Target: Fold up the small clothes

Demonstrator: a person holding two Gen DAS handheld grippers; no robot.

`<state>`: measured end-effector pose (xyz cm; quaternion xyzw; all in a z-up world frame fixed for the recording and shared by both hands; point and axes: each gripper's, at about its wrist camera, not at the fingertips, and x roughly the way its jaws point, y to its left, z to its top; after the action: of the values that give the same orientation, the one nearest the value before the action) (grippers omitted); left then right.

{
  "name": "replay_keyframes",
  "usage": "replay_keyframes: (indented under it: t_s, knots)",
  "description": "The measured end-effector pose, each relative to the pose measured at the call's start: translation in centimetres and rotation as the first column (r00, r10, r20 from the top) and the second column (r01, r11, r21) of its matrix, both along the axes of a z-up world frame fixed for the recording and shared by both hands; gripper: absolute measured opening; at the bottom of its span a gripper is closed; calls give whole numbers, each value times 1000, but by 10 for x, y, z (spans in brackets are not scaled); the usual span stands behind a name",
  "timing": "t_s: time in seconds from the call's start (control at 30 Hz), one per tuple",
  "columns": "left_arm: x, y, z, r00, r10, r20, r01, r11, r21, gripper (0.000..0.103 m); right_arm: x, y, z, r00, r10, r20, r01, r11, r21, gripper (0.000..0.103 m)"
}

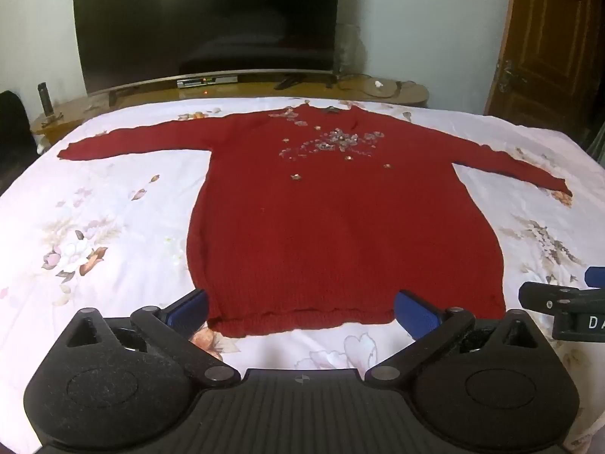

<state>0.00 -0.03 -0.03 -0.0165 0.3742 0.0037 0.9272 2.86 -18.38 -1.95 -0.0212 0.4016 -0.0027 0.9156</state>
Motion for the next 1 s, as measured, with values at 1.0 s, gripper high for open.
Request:
replay_keyframes:
  t_s: [1.0]
  knots:
    - [-2,-6,-1,1000,-11,-14,11,1000,7,103,-2,-2,2,1000,3,6,-3,1000,3,102]
